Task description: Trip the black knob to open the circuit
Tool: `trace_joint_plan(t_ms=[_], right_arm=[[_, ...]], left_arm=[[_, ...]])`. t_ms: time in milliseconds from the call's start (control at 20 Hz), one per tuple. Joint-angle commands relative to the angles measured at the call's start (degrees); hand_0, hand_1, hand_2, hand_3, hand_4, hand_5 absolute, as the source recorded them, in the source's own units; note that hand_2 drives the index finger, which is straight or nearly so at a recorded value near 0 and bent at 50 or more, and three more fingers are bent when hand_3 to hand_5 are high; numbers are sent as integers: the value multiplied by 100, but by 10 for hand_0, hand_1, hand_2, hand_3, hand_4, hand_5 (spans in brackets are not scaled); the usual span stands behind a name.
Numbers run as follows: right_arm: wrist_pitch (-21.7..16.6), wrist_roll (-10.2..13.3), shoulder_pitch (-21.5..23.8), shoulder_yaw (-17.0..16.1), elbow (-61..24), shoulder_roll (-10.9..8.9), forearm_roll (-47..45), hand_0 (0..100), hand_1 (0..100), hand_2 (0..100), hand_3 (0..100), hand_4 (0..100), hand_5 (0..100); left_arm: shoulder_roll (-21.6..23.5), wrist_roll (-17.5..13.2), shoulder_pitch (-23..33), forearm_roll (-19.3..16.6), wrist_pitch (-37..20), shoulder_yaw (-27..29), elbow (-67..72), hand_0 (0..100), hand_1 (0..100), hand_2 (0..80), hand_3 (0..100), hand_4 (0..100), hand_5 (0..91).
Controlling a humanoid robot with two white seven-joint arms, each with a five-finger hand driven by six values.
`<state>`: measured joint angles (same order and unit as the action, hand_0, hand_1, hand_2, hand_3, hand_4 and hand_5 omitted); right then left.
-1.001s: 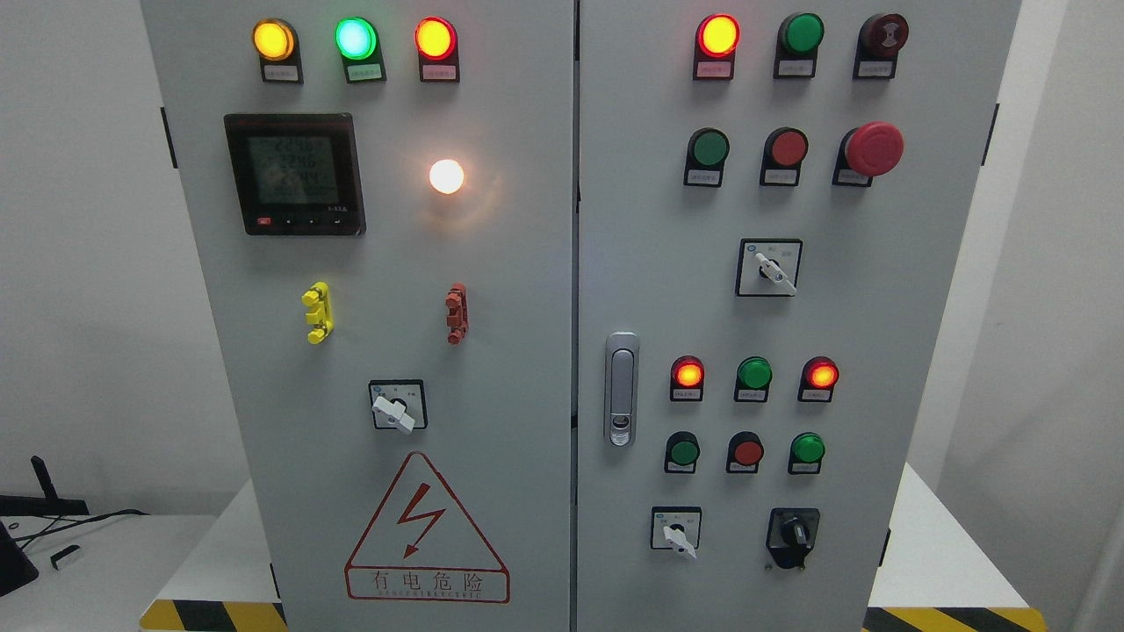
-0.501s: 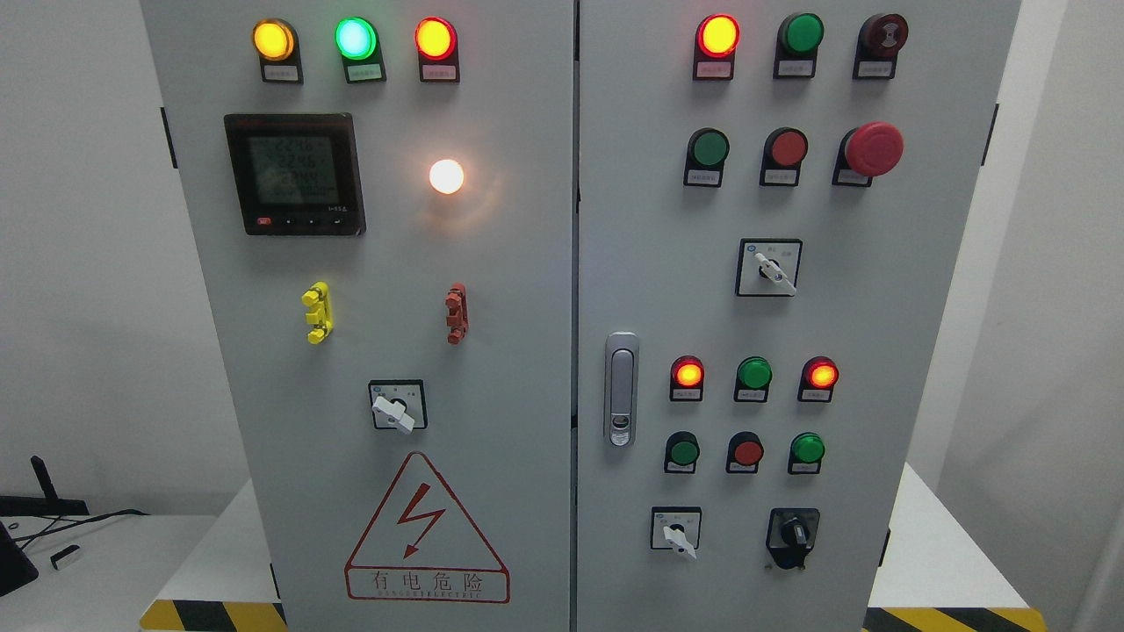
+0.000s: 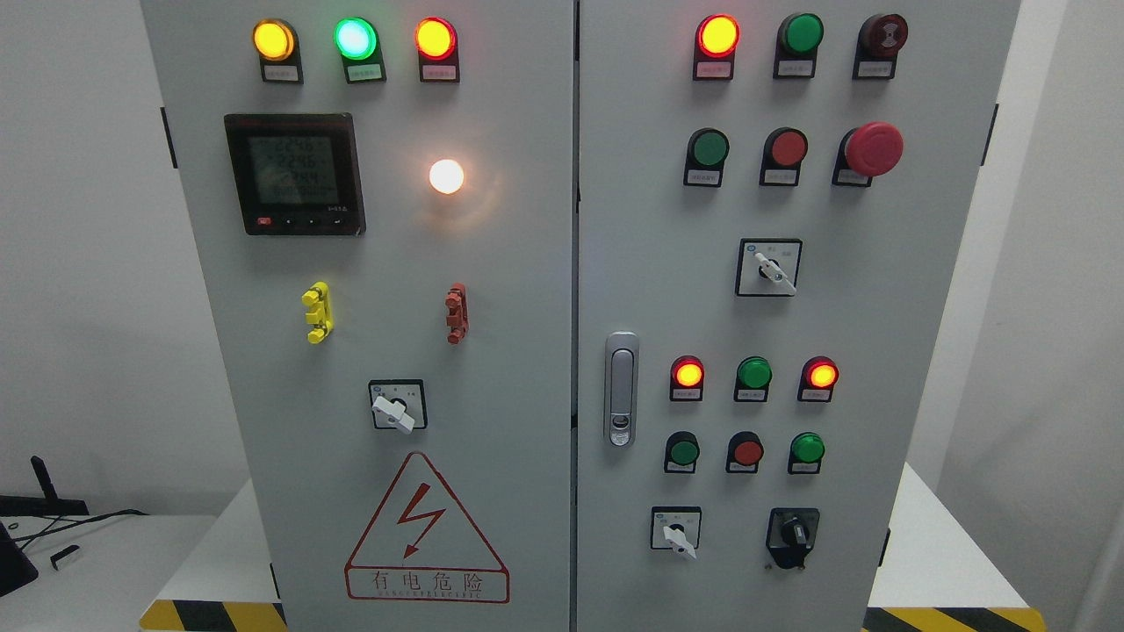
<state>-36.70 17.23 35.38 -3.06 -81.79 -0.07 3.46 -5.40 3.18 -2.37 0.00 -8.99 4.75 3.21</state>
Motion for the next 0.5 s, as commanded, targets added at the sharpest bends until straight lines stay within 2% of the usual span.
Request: trace_joint_plan(t_ms=[0,200,451], right_arm=[[13,-53,119,-239,-2208,113,-3,291,509,468,787,738,857],[101,-70,-65,-230,-2613,113,6,284,502,469,782,740,858],[637,-70,-504,-230,-3053,113,6,261,504,461,776,742,861]], left_arm=[[-5,-2,0,-176,3,0,4,120,389,0,0,0,0],[-5,-2,0,-176,3,0,4,120,389,0,0,0,0],[4,-2,0,-176,3,0,4,120,389,0,0,0,0]])
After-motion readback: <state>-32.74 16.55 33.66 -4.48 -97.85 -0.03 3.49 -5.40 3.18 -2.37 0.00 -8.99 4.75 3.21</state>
